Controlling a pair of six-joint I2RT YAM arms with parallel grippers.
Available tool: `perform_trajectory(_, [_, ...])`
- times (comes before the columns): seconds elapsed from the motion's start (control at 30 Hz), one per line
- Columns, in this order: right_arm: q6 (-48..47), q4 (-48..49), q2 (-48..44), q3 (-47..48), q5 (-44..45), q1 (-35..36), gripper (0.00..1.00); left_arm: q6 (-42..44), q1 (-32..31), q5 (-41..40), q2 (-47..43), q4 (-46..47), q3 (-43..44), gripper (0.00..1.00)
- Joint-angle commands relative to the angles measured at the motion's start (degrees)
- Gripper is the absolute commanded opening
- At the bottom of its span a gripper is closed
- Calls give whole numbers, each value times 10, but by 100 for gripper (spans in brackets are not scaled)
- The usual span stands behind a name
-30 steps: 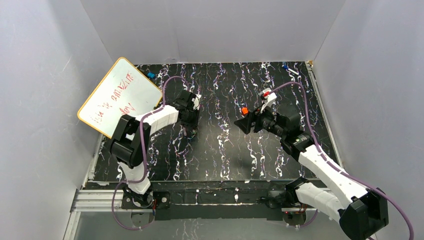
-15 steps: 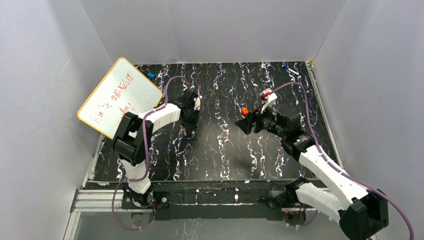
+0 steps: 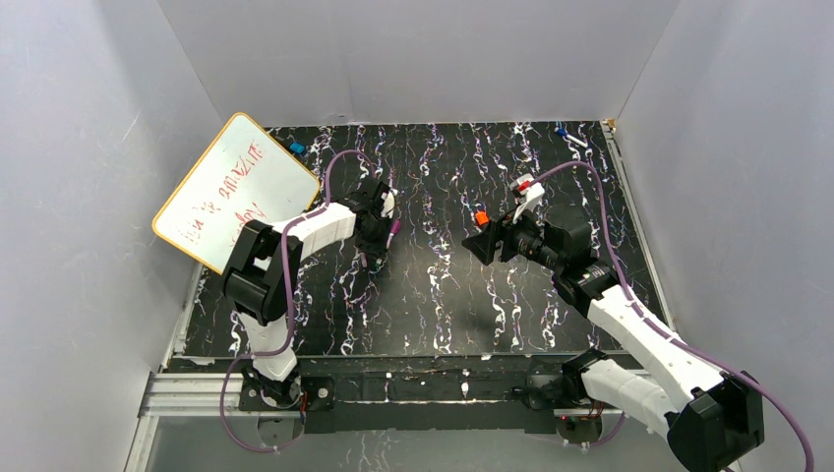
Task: Insert the pens into the pen caps
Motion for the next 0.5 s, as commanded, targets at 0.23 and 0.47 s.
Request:
perform_trajectory(0.23, [-2,17,-1,0,-6,-3,76,5,-3,-9,12,-14,14,0])
perform_trajectory(0.47, [-2,19,4,-1,-12,-3,76,3,-3,-13,26,-18,15,34])
